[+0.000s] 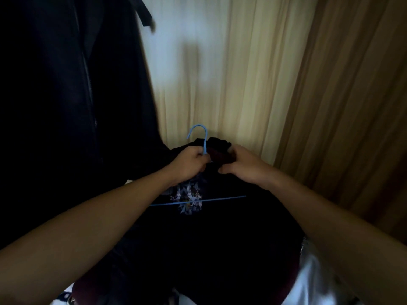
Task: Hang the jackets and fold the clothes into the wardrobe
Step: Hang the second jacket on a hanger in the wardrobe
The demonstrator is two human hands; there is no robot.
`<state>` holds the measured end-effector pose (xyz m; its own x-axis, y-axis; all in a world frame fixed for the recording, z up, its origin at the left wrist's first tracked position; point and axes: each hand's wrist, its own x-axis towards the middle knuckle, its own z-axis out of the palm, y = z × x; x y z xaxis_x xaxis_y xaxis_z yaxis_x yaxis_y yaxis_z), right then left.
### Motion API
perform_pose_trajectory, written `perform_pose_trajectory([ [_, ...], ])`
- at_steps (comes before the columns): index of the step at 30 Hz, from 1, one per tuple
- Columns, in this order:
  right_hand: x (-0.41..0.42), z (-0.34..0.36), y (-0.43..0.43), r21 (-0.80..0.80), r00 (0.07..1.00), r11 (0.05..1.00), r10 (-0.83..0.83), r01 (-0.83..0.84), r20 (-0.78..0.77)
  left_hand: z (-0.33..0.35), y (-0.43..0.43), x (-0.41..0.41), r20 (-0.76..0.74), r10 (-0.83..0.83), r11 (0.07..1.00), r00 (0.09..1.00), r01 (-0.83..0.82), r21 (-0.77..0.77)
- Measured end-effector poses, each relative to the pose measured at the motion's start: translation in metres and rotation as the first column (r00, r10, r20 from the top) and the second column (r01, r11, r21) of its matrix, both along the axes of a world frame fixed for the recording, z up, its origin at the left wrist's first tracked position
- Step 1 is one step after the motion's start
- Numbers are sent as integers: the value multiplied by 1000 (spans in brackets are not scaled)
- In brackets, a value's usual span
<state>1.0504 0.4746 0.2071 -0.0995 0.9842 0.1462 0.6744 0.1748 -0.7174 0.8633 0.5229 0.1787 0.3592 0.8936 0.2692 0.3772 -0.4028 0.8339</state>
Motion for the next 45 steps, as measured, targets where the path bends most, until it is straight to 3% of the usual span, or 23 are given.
perform_pose_trajectory([
  [2,1,-11,7,115,957,993,-23,-11,290,-8,-2,1,-36,-20,994,999,24,110],
  [4,4,-19,13,225,840,974,-116,-7,530,-15,-6,2,-48,-36,979,998,45,197],
  [8,5,-32,16,235,925,964,28,-126,378,-22,-6,-4,77,-63,982,995,48,180],
  [10,4,-39,18,312,892,933,18,-177,451,-23,-1,-10,96,-49,981,994,29,194],
  [14,14,-46,24,364,874,910,-2,-200,485,-26,33,-57,30,214,942,976,-214,257],
  [16,21,-45,25,366,896,911,5,-187,444,-33,50,-92,-133,311,946,941,-293,141],
  [18,25,-43,25,370,904,908,21,-196,426,-43,55,-112,-200,275,944,940,-303,-126],
  [20,26,-42,23,377,901,901,33,-214,433,-54,60,-121,-280,291,920,915,-348,-181],
  [24,29,-38,16,348,909,920,21,-181,417,-61,67,-130,-559,409,896,721,-435,94],
  [27,31,-31,9,338,898,929,-15,-150,440,-51,61,-132,-736,531,836,421,-401,374],
  [28,33,-28,8,344,890,928,-31,-144,455,-45,59,-134,-745,554,823,371,-383,420],
  [29,35,-26,6,350,882,927,-47,-137,469,-39,58,-138,-741,549,825,387,-389,409],
  [32,36,-16,1,350,869,931,-91,-99,487,-15,56,-144,-658,509,852,555,-433,294],
  [38,10,29,-9,458,886,889,-207,-7,415,63,19,-104,-348,559,827,752,-479,294],
  [42,-24,59,-19,540,862,841,-256,-24,437,117,-17,-60,-286,452,872,845,-351,340],
  [45,-42,75,-30,567,836,824,-306,-8,456,140,-42,-36,-174,304,926,937,-248,286],
])
